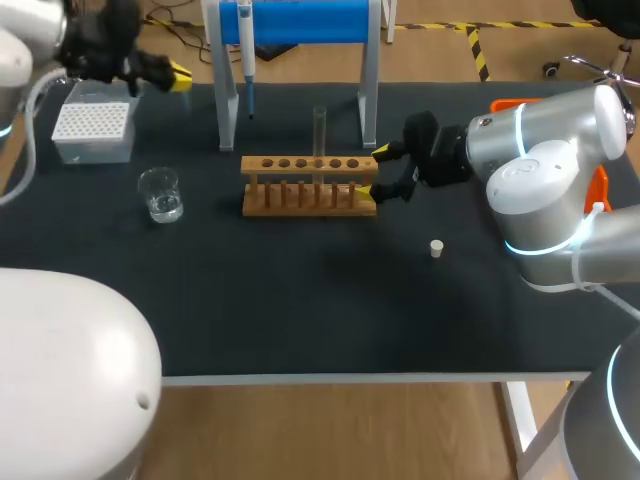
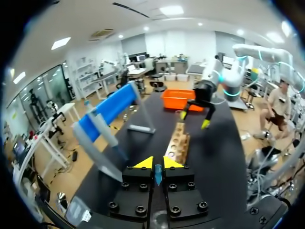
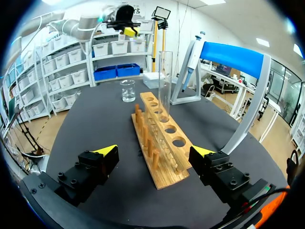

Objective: Invert the test tube, pick up the pipette, mount the tip to pipette, aspirate from beaker and dispense into the tube, eject the tip, return the pipette, and cap with the stopper.

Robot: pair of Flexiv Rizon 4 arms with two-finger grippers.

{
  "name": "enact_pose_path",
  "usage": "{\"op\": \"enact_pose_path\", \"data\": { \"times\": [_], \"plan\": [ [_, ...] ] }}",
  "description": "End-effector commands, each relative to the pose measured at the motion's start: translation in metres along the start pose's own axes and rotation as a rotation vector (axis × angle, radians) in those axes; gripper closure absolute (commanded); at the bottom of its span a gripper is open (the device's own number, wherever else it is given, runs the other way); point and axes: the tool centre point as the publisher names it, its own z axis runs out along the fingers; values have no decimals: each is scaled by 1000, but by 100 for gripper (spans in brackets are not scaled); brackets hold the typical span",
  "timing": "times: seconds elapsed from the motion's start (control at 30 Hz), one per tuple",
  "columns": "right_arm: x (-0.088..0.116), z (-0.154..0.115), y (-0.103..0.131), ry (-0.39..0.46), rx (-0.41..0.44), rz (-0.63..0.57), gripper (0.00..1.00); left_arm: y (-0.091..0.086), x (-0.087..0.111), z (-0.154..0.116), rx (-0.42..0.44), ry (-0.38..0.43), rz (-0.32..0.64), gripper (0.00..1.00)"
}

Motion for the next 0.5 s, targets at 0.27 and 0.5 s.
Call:
{"op": "enact_pose_path", "data": {
  "times": [0.27, 0.5],
  "plan": [
    [0, -1, 0, 1, 1, 0, 0, -44, 45, 53, -56, 193, -48, 100],
    [0, -1, 0, 1, 1, 0, 0, -59, 69, 73, -59, 136, -50, 100]
  ]
}}
